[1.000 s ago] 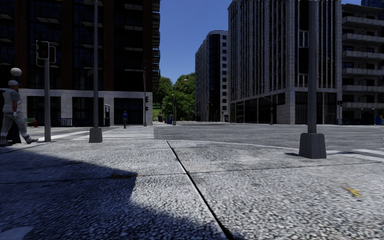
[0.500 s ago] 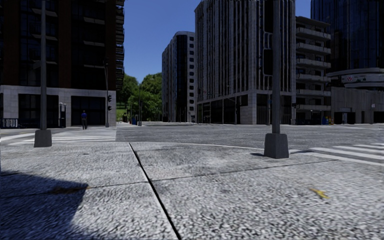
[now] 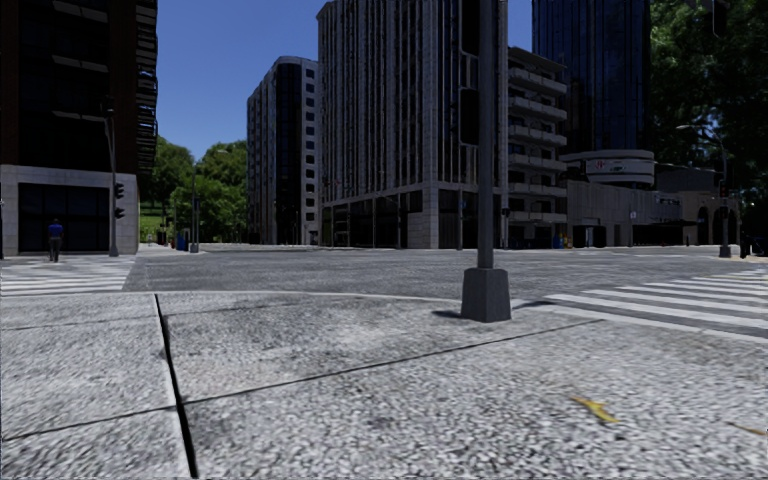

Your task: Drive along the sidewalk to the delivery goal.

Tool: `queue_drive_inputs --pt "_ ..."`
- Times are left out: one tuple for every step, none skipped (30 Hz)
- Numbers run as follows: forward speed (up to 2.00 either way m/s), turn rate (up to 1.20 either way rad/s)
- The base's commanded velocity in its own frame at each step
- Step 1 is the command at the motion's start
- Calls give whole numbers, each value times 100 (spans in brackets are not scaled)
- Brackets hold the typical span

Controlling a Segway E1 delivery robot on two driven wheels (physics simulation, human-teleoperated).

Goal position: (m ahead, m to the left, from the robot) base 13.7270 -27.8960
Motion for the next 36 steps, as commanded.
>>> queue_drive_inputs --pt "122 -51" --pt "122 -51" --pt "122 -51" --pt "122 -51" --pt "122 -51" --pt "122 -51" --pt "122 -51" --pt "122 -51" --pt "122 -51" --pt "122 -51" --pt "122 -51" --pt "122 -51" --pt "122 -51" --pt "122 -51" --pt "122 -51" --pt "122 -51" --pt "122 -51" --pt "122 -51" --pt "122 -51" --pt "122 -51" --pt "122 -52" --pt "122 -52" --pt "122 -53" --pt "122 -53" --pt "122 -53" --pt "122 -53" --pt "122 -53" --pt "122 -53" --pt "122 -53" --pt "122 -53" --pt "122 -53" --pt "122 -53" --pt "122 -53" --pt "122 -53" --pt "122 -53" --pt "122 -53"
